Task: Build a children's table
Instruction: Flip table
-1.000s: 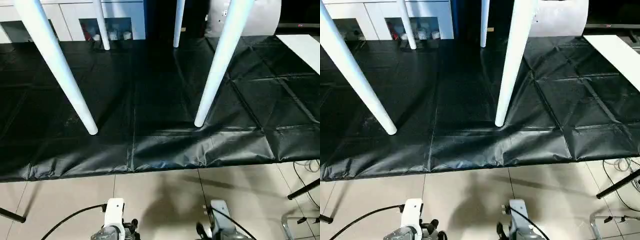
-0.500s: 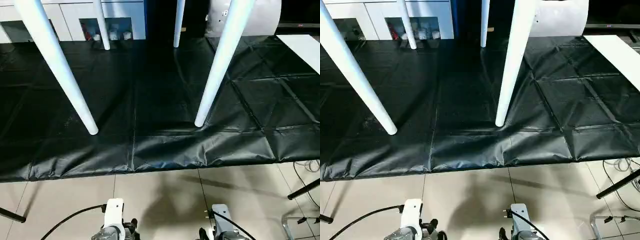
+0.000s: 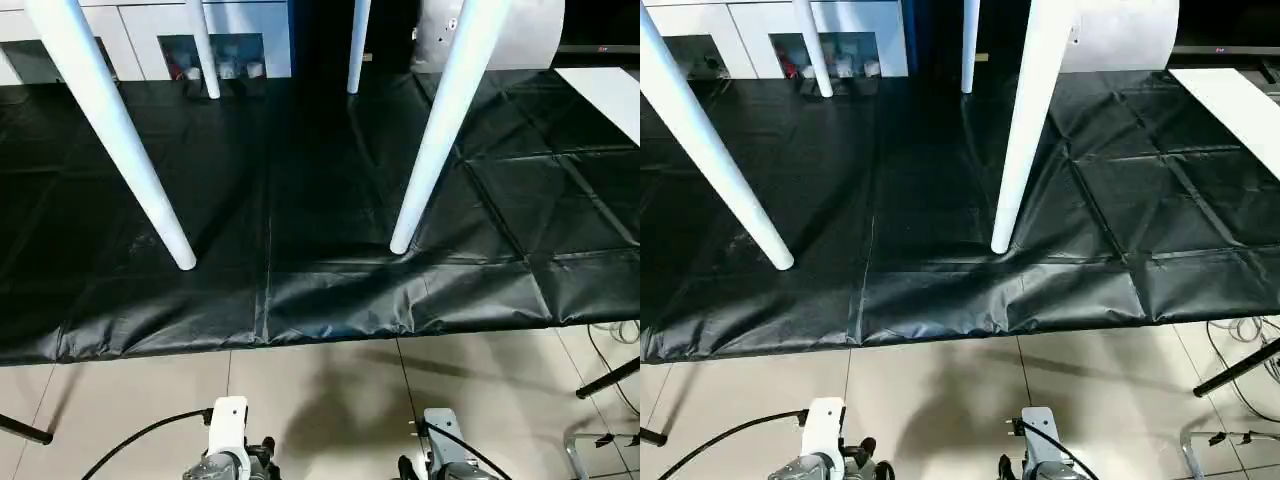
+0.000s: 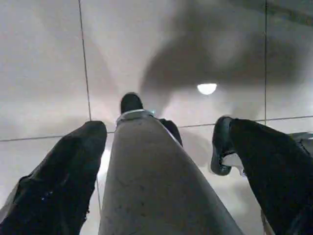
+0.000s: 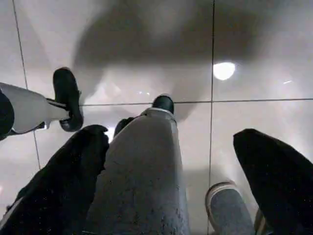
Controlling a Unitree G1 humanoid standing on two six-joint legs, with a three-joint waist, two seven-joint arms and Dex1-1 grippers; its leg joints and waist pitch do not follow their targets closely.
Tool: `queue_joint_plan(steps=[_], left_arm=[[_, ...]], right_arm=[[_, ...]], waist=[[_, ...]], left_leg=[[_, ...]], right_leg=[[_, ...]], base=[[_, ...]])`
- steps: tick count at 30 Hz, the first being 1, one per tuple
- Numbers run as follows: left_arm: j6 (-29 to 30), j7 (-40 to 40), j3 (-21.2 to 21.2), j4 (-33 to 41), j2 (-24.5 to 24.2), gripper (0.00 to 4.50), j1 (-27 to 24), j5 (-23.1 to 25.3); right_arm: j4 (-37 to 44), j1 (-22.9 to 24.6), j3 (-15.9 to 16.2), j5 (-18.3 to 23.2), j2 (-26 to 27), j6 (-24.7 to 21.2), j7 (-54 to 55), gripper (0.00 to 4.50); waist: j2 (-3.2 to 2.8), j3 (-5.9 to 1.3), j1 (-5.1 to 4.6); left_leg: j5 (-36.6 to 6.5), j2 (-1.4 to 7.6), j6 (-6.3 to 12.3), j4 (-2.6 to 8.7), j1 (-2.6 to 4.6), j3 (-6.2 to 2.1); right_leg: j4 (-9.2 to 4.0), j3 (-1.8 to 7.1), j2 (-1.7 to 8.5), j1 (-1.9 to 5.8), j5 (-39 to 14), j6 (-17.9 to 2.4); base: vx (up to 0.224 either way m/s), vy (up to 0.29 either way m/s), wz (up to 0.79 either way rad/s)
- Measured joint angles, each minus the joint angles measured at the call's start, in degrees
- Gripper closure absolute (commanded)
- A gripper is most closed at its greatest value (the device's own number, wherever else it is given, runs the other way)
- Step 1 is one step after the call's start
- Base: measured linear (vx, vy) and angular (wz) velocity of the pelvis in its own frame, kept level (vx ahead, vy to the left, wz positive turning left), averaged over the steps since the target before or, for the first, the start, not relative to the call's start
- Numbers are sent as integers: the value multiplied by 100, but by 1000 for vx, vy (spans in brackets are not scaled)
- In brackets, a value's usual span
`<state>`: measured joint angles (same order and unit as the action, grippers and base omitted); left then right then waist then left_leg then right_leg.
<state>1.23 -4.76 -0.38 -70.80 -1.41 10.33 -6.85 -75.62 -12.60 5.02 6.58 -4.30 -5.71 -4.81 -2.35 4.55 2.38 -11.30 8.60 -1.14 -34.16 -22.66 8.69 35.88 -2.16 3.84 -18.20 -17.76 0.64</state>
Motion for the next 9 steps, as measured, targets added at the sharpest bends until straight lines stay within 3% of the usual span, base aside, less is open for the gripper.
queue_joint_plan(steps=[9], left_arm=[[0,0,0,0,0,3,0,0]], right_arm=[[0,0,0,0,0,0,0,0]], waist=[[1,1,1]], left_leg=[[-1,0,-1,6,-3,4]], right_leg=[[-8,1,1,-3,0,0]], base=[[0,0,0]])
